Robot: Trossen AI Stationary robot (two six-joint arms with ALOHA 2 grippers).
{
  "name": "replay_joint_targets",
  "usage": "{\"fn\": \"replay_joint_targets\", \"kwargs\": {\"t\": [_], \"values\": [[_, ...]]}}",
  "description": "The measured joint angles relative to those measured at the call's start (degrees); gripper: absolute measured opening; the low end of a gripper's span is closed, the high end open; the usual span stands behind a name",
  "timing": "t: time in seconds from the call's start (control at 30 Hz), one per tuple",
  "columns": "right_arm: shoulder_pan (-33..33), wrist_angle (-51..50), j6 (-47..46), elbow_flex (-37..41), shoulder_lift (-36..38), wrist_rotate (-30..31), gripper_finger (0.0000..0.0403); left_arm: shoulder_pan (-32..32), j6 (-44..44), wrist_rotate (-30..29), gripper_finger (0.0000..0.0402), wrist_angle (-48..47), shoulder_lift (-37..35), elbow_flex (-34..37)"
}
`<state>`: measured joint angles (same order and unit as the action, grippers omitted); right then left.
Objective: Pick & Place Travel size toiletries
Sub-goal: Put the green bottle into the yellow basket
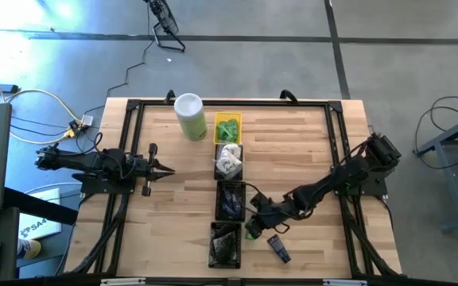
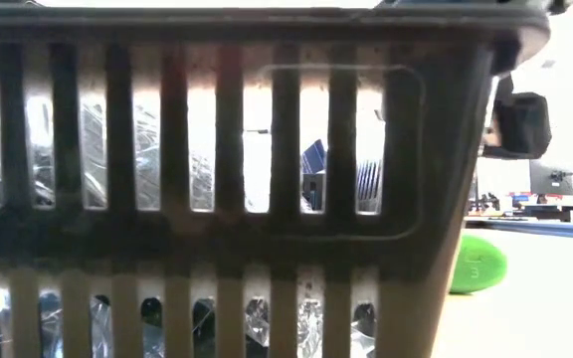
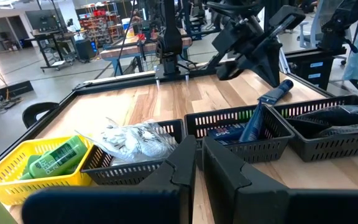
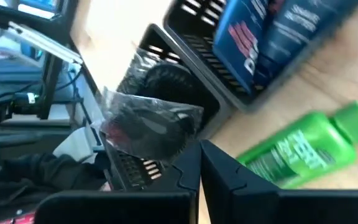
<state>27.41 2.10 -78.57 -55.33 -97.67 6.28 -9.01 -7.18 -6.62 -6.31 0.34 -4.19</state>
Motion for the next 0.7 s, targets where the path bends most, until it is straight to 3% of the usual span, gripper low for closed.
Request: {"fn": "replay_joint_targets", "kwargs": {"t": [0.23, 0.5, 0.7], "values": [[0.81, -5.23, -7.09, 0.0, 0.0, 1.74, 0.0002, 0.01, 0.0, 0.0, 0.0024, 0.01, 0.01, -0.02], [0.59, -6.56, -8.8, 0.0, -1.47, 2.58, 0.0003, 0.0, 0.0, -0.01, 0.0024, 0.01, 0.01, 0.0], [0.43, -12.86, -7.11, -5.96, -4.33, 1.84, 0.0003, 0.0, 0.0, -0.01, 0.0024, 0.01, 0.0, 0.0]]}}
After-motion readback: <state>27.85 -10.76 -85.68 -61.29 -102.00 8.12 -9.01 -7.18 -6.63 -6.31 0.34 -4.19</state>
